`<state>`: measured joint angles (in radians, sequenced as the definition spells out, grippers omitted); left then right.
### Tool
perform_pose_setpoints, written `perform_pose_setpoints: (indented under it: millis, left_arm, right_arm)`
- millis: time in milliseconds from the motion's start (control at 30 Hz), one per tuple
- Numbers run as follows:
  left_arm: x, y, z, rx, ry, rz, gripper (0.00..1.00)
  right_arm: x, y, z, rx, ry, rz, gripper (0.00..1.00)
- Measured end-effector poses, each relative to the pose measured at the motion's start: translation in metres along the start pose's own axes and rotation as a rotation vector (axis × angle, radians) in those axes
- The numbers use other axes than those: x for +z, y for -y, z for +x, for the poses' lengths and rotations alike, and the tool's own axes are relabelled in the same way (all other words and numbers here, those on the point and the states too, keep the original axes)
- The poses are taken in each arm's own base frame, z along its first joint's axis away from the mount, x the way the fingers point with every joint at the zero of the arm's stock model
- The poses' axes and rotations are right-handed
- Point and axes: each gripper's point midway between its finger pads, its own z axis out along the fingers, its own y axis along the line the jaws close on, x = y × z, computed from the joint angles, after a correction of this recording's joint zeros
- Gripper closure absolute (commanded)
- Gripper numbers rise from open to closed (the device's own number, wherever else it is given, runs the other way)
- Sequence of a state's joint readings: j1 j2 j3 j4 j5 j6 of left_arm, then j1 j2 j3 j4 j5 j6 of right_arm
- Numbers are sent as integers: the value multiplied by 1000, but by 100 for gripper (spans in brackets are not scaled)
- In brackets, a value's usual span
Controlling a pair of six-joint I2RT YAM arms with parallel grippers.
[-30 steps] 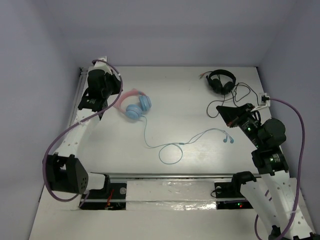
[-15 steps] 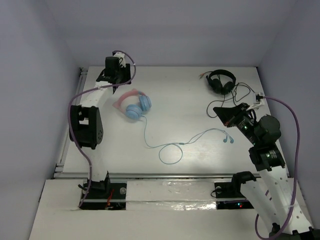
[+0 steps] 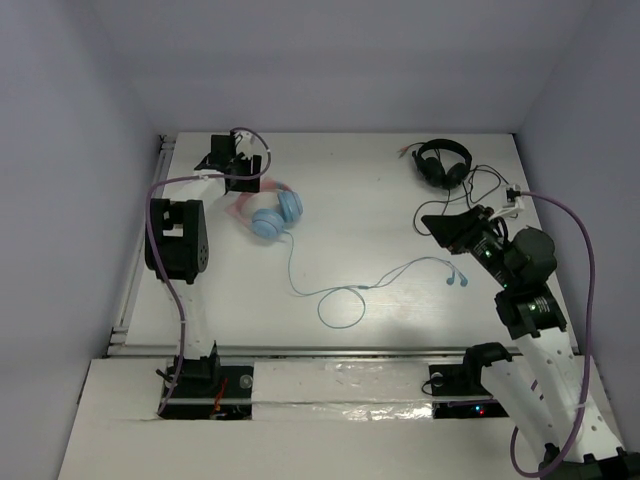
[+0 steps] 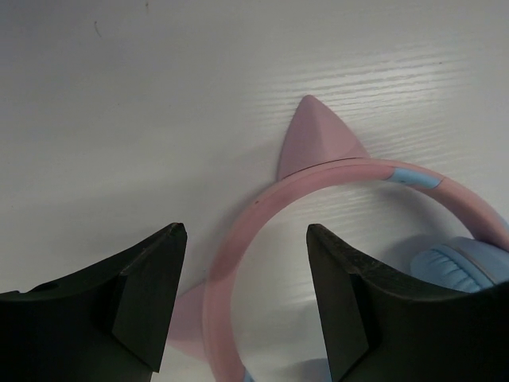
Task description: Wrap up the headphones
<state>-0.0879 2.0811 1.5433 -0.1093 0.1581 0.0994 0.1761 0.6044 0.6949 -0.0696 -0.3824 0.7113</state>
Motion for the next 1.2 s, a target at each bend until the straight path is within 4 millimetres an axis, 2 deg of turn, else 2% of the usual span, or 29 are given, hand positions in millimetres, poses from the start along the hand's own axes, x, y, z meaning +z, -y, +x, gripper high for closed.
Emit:
perform_pose_setpoints:
  millis: [167, 333, 667, 900, 933, 967, 1100, 1200]
  left_arm:
    - [2, -7, 13, 4, -22, -2, 41]
    - [2, -8, 15, 17, -28, 14, 43]
    - [15, -8, 33, 23, -69, 29, 48]
    - [18, -9, 33, 30, -65, 23, 55]
    - [19, -10, 33, 31, -63, 22, 58]
    - [19, -10, 32, 31, -60, 20, 71]
    - [20, -10, 33, 45, -54, 26, 100]
    - [22, -8, 32, 26, -33, 37, 100]
  right_arm:
    - [2, 7, 6, 7, -13, 13, 63]
    - [4, 11, 10, 14, -26, 24, 63]
    - [8, 11, 7, 12, -17, 15, 63]
    - [13, 13, 7, 15, -20, 13, 63]
    - [13, 13, 8, 17, -19, 13, 63]
    - [13, 14, 9, 21, -20, 14, 63]
    - [16, 16, 10, 29, -21, 14, 63]
    - [18, 16, 9, 36, -19, 12, 63]
